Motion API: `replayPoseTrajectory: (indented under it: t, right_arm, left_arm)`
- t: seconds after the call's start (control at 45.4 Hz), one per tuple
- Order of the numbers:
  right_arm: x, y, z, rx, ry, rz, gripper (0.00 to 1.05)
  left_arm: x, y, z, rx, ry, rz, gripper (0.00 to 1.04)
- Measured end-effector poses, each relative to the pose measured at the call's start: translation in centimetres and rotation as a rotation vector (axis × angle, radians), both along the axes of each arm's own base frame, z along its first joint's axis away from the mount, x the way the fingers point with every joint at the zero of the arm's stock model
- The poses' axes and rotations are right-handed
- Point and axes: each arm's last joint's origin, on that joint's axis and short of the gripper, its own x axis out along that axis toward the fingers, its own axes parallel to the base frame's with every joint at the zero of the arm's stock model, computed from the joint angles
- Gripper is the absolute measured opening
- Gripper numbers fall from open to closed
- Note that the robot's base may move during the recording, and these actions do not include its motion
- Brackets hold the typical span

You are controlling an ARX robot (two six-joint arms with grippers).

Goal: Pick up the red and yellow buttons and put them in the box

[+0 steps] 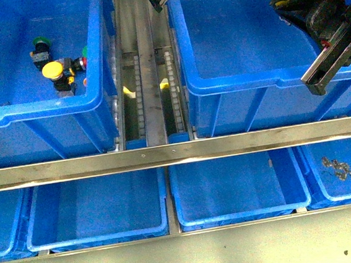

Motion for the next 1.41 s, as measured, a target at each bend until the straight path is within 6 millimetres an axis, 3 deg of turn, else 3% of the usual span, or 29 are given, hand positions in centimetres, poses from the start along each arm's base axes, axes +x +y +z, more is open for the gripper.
replayPoseTrajectory:
  t: [0.132,0.308,0.463,0.661,0.947,1.189,1.343,1.41]
  right_arm:
    - [0.0,0.0,-0.1,-0.001,0.010,-0.008,0.35]
    - [-0.3,-0.1,-0.6,0.020,0.044,-0.033,0.35]
    - [-0.9,-0.6,-1.3,0.025,0.084,-0.051,0.35]
    - [-1.3,-1.0,-1.1,0.035,0.096,-0.062,0.35]
    - [-2.4,-3.6,0.3,0.160,0.111,-0.176,0.35]
    - [-3.1,-5.0,1.2,0.238,0.123,-0.248,0.35]
    - [-3.3,-5.1,1.2,0.248,0.144,-0.249,0.35]
    - [-3.3,-4.9,1.1,0.243,0.159,-0.247,0.35]
  left_arm:
    - [0.0,0.1,-0.1,0.012,-0.014,-0.002,0.36]
    - [0.3,0.9,1.1,0.032,-0.114,0.026,0.69]
    - [0.5,4.6,2.7,0.054,-0.191,0.089,0.99]
    - [-0.3,9.8,-0.2,0.169,-0.145,0.186,0.97]
    - [-7.6,16.1,-0.6,0.436,-0.350,0.267,0.97]
    - [-10.2,19.1,-2.2,0.513,-0.359,0.326,0.97]
    - [-11.1,19.4,-3.0,0.514,-0.345,0.328,0.97]
    - [-11.4,19.8,-4.1,0.572,-0.512,0.407,0.87]
